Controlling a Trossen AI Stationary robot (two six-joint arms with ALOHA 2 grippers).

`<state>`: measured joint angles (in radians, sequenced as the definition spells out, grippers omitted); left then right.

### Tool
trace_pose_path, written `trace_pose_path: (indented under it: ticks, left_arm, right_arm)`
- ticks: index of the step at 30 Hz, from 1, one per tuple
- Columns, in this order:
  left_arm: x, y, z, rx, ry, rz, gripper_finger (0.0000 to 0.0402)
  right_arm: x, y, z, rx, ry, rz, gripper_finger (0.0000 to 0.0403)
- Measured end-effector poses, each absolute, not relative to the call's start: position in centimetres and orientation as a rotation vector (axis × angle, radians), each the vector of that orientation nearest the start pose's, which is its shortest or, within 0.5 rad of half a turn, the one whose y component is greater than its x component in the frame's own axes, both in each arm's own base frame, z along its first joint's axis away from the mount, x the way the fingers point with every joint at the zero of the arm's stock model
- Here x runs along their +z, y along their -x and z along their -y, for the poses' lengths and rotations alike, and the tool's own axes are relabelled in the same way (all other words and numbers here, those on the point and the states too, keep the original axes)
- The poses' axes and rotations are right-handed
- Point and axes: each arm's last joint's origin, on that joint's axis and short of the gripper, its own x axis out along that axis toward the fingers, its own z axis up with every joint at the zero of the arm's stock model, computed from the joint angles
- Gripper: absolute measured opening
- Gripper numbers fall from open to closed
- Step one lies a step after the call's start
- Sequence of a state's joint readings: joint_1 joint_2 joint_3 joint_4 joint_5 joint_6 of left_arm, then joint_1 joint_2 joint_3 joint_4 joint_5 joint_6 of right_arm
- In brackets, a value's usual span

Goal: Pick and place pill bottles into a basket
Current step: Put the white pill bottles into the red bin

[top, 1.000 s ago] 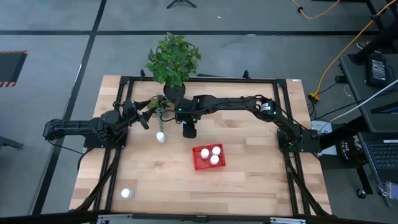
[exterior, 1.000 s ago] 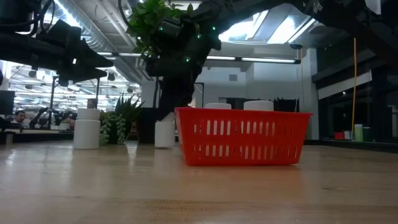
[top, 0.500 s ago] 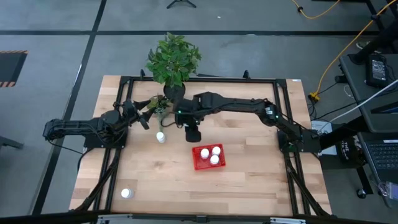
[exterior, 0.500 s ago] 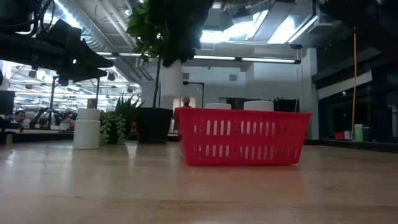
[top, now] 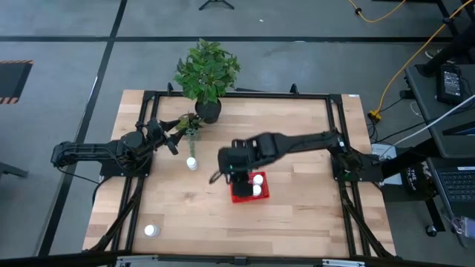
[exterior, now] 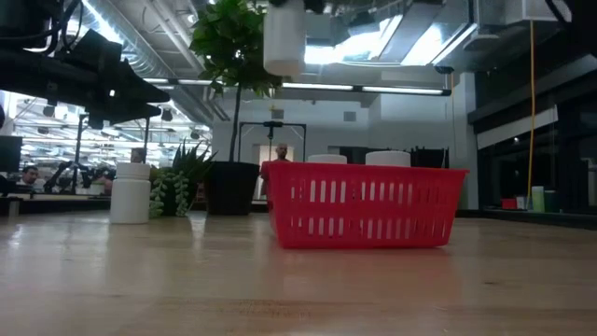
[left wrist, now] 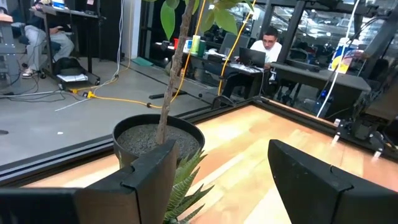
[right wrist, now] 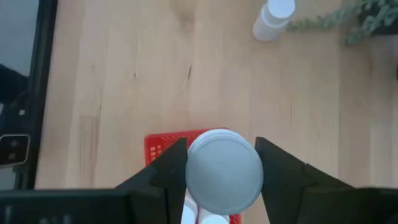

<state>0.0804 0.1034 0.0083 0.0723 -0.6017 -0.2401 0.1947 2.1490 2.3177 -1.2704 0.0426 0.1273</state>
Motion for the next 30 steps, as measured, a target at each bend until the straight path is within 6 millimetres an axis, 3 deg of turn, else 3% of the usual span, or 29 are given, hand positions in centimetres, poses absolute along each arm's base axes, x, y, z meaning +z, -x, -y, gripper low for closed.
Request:
trace_pose_path:
  ticks: [4, 12, 22, 30]
  left_arm:
    - [16.5, -9.7, -2.4, 0.682, 0.224, 0.058, 0.0246]
    - [16.5, -9.7, -2.4, 0.682, 0.224, 0.057, 0.0246]
    - [16.5, -9.7, -2.4, 0.682, 0.225, 0.058, 0.0246]
    - [16.5, -9.7, -2.4, 0.672, 0.233, 0.059, 0.0246]
  right_arm:
    - [33.9, -42.9, -10.7, 0.029, 0.045, -1.064, 0.0151]
    - [33.0, -42.9, -12.7, 0.000, 0.003, -1.066, 0.0151]
    - [26.3, -43.2, -14.5, 0.015, 0.041, -1.168, 0.0151]
    - [23.5, -43.1, -14.0, 0.024, 0.036, -1.196, 0.0151]
